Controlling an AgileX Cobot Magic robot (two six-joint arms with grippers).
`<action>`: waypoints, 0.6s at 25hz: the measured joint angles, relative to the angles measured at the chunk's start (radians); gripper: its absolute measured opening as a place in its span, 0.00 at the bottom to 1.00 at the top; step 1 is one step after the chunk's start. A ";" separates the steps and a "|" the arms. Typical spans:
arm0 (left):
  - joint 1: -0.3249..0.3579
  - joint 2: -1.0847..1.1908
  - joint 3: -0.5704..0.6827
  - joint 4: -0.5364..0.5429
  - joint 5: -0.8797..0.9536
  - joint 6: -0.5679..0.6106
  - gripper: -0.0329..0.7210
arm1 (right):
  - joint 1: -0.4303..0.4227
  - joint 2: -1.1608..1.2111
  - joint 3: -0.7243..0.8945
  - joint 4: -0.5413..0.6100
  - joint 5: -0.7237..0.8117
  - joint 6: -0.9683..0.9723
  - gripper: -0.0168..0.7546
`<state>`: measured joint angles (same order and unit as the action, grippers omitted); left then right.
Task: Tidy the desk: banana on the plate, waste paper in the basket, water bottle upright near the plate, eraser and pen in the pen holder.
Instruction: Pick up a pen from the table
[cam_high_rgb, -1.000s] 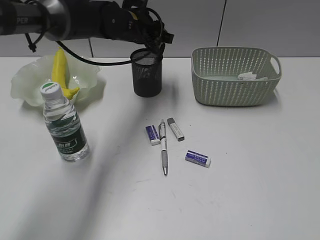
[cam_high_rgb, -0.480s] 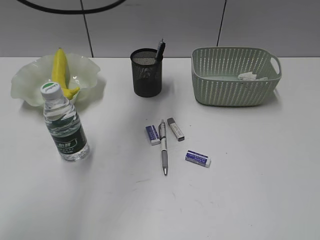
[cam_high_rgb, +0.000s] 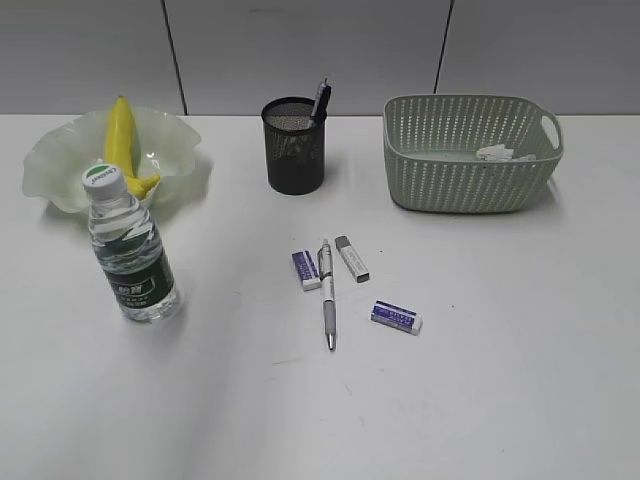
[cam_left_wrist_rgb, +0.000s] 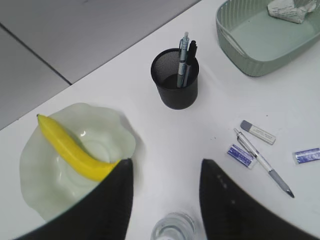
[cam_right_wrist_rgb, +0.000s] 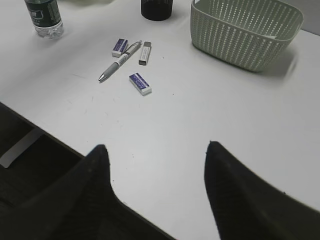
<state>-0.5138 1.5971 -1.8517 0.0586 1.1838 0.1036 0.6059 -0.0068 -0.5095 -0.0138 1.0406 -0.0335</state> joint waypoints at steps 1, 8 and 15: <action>0.000 -0.027 0.000 0.000 0.016 -0.013 0.48 | 0.000 0.000 0.000 0.000 0.000 0.000 0.64; 0.000 -0.308 0.187 0.002 0.028 -0.058 0.48 | 0.000 0.000 0.000 0.000 -0.001 0.000 0.64; 0.000 -0.701 0.597 0.002 0.032 -0.060 0.47 | 0.000 0.000 0.000 0.000 -0.001 0.000 0.64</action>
<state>-0.5138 0.8962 -1.2551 0.0607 1.2156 0.0439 0.6059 -0.0068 -0.5095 -0.0138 1.0397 -0.0337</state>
